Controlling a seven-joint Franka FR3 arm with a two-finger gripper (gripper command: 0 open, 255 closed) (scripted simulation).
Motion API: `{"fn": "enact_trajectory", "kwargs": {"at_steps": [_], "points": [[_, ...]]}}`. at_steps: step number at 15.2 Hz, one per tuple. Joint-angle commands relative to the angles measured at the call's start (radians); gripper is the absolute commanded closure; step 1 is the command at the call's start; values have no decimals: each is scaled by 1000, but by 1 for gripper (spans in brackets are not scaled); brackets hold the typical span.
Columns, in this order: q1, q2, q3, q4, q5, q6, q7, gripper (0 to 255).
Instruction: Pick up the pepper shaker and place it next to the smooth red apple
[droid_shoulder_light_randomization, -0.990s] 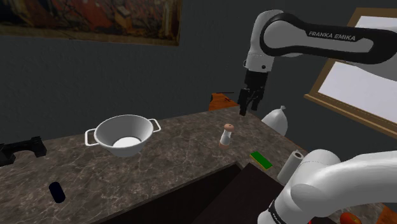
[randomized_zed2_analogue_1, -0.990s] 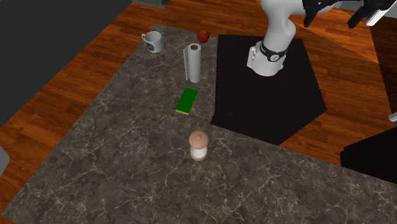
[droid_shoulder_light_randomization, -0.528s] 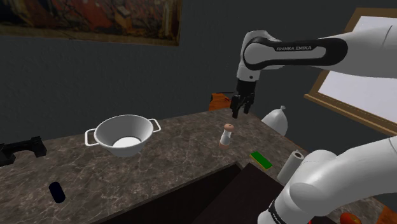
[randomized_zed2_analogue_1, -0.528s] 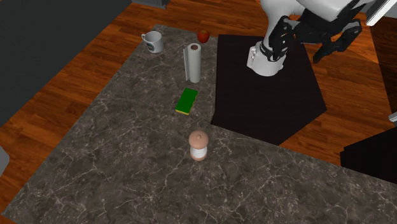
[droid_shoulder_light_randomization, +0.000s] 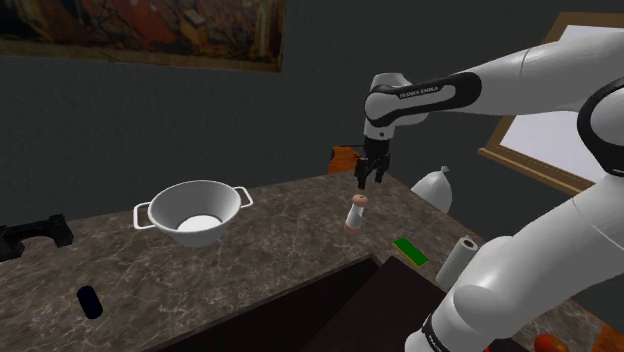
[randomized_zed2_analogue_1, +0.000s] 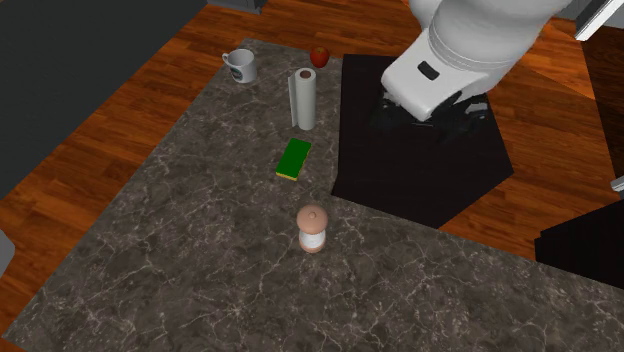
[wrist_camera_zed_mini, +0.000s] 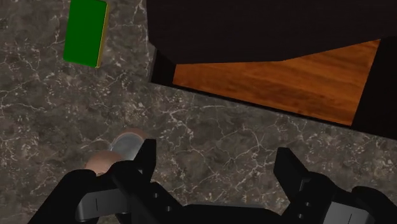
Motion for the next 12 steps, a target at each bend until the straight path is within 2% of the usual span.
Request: {"fn": "enact_trajectory", "kwargs": {"at_steps": [1, 12], "points": [[-6, 76, -21, 30, 3, 46, -22, 0], [-68, 488, -91, 261, 89, 213, -156, 0]]}}
